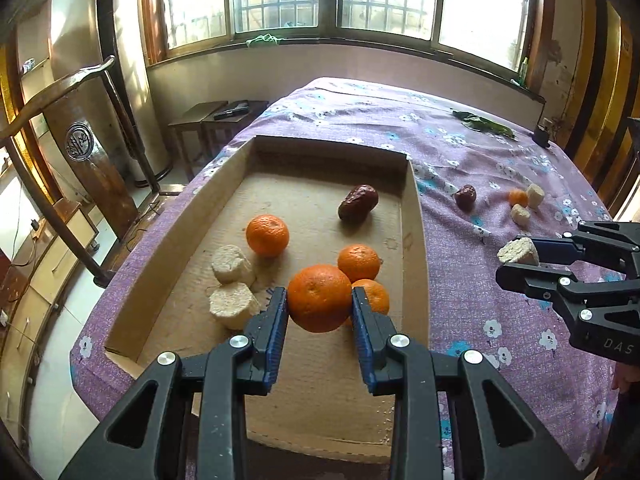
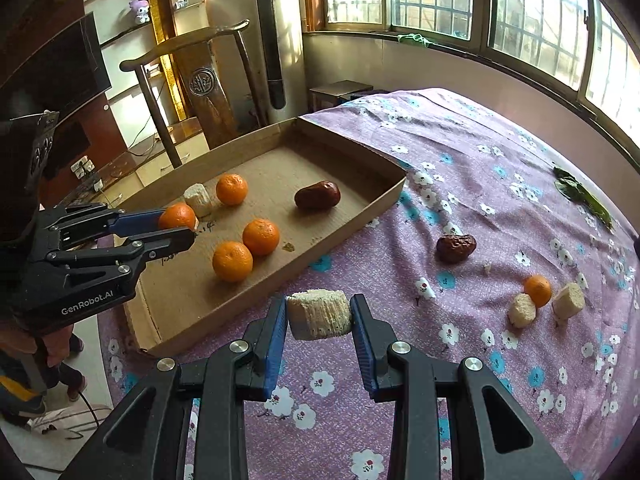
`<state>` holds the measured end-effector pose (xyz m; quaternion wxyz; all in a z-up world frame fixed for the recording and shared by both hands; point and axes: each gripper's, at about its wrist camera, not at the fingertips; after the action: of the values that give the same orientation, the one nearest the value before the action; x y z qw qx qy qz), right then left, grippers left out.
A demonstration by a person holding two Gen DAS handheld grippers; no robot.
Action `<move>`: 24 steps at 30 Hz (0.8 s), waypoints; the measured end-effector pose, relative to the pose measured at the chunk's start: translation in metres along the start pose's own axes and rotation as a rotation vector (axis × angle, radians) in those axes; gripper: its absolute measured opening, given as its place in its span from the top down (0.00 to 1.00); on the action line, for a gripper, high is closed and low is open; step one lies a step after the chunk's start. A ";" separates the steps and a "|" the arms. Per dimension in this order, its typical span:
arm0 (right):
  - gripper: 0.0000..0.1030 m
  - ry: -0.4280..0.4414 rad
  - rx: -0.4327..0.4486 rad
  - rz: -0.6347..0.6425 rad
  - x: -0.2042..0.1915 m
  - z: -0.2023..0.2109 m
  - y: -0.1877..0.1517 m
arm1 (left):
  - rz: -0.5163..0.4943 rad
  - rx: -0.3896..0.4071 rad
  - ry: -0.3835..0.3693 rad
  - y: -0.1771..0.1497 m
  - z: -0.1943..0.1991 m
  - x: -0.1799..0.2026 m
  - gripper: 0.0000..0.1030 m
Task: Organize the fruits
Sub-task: 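Carry the orange and the white cylinder over the cardboard box with both grippers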
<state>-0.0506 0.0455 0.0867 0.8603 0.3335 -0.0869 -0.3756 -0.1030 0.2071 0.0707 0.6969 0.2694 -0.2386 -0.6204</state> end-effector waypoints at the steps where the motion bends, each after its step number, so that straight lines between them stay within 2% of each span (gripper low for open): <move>1: 0.66 0.004 -0.001 0.006 -0.003 -0.002 0.002 | 0.003 0.001 0.008 -0.001 0.000 -0.003 0.70; 16: 0.66 0.046 -0.029 0.080 -0.037 -0.029 0.030 | 0.018 0.011 0.090 -0.001 -0.010 -0.020 0.70; 24: 0.66 0.058 -0.053 0.085 -0.037 -0.051 0.043 | 0.028 0.004 0.093 -0.001 -0.018 -0.023 0.70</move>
<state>-0.0309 0.1187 0.0796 0.8862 0.3174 -0.0658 -0.3311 -0.0940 0.2309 0.0564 0.7153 0.2957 -0.2110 -0.5969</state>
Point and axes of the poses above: each gripper's, at about its wrist camera, not at the fingertips, and z roughly against the way its jaws point, x to its right, y to its top, and after that the axes turned 1 degree about y, right-handed
